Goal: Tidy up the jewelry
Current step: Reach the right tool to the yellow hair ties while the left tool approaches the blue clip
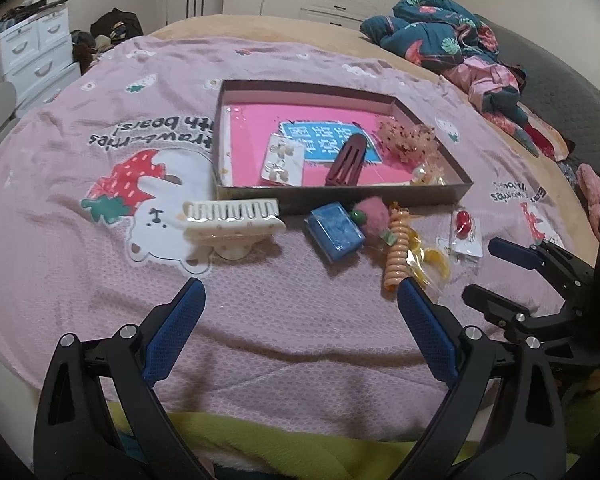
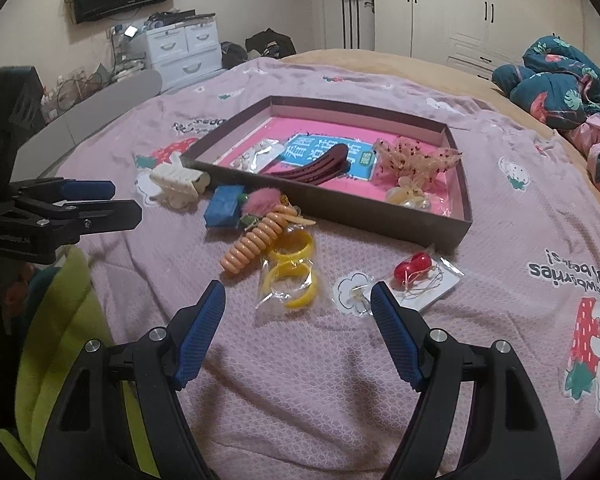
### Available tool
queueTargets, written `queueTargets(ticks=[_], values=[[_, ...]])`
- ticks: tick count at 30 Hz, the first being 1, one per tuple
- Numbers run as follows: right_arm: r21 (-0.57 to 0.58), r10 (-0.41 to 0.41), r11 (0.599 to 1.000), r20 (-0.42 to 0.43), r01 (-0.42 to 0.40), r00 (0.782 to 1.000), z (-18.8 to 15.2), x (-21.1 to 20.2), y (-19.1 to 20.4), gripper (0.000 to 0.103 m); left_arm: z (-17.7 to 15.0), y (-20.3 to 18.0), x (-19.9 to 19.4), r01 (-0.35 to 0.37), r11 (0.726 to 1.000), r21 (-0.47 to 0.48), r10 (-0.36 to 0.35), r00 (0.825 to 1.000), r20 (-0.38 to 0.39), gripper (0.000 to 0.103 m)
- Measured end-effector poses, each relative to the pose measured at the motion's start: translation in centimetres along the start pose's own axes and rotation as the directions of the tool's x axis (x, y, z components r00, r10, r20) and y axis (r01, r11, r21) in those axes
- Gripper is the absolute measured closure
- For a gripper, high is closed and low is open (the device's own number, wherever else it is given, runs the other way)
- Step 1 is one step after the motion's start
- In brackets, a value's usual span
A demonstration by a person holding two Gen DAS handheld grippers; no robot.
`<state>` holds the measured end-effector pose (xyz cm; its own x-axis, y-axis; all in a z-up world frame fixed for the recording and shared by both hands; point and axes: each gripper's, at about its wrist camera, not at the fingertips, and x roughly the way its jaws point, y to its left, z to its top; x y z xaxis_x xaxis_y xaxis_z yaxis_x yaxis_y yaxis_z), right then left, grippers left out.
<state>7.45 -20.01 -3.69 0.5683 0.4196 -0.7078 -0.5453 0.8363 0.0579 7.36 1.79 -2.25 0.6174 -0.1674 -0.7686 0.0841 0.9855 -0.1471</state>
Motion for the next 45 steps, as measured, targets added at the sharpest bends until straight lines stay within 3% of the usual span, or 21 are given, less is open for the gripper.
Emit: queueTargets(ticks=[5,15,19,27,33,36,38,45], values=[[-0.033,-0.015,0.999,-0.019,0.014,1.0,-0.5,1.2,0.1,0.029,-0.2,-0.7,1.2,0.003,1.0,0.012,-0.002,1.0,-0.021,0.015],[-0.091,-0.02,0.996,-0.045,0.015,0.999,-0.1,4.2,0.4,0.029,0.3,-0.7,3.4,0.01,1.0,-0.001,-0.01,0.998,-0.065,0.037],[-0.104,-0.012,0.995,-0.047,0.007,0.999,0.4,5.2,0.4,0.03,0.7,-1.0,4.1,0.015,1.0,0.008,-0.014,0.997,-0.079,0.04],[-0.114,0.017,0.993,-0.058,-0.024,0.998,0.8,6.6,0.0,0.056,1.5,-1.9,5.9,0.034,0.999,0.016,-0.032,0.994,-0.107,0.051],[-0.106,-0.003,0.994,-0.033,-0.001,0.999,0.6,6.1,-0.4,0.063,2.1,-1.8,6.8,0.045,0.999,-0.008,-0.046,0.993,-0.112,0.058],[-0.081,-0.016,0.997,-0.026,0.013,1.0,0.5,5.9,-1.1,0.063,2.3,-1.9,7.0,0.048,0.999,-0.015,-0.05,0.993,-0.111,0.059],[-0.069,-0.029,0.997,-0.022,0.027,0.999,0.5,5.6,-1.6,0.063,2.5,-1.8,7.3,0.051,0.998,-0.021,-0.054,0.992,-0.112,0.064],[-0.025,-0.045,0.999,-0.008,0.044,0.999,0.1,4.5,-3.0,0.064,2.9,-1.8,8.2,0.06,0.997,-0.046,-0.065,0.991,-0.117,0.066]])
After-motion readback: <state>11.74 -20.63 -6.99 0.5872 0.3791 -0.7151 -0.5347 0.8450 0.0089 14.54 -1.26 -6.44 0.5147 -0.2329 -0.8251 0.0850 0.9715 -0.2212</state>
